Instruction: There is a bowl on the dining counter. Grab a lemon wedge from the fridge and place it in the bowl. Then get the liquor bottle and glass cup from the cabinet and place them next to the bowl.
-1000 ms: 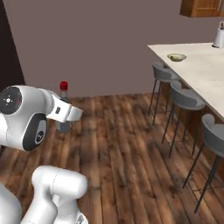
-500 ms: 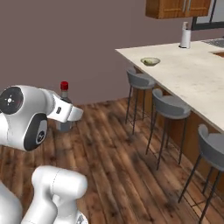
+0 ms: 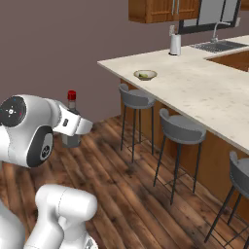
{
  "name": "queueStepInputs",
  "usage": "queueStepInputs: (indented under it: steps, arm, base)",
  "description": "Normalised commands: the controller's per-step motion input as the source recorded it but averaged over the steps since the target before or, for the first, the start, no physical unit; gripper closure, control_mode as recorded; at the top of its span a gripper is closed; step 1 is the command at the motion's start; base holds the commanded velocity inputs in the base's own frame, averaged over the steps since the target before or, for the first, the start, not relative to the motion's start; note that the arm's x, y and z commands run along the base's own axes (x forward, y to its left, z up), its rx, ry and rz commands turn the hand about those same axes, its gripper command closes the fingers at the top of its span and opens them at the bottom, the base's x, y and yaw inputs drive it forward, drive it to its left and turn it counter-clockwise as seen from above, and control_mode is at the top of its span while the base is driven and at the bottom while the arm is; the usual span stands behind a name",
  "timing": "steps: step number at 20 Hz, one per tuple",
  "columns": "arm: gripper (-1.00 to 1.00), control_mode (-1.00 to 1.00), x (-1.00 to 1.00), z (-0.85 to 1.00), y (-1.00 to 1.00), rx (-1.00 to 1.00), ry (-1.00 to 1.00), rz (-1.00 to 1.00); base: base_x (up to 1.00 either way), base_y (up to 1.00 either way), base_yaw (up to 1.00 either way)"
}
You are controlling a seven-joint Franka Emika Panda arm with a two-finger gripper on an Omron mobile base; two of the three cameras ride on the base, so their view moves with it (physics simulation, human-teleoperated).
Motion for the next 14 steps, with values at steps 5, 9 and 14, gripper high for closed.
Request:
queueStepInputs:
  steps: [5,9,14]
  arm:
    - [1.0,1.0,0.0,0.0,0.0,0.0,0.0,0.0]
    - [1.0,1.0,0.0,0.0,0.0,0.0,0.0,0.0]
    - [1.0,1.0,0.0,0.0,0.0,0.0,0.0,0.0]
  base:
    - [1.0,0.85,-0.38]
    - [1.0,0.78,-0.38]
    - [1.0,0.74,-0.38]
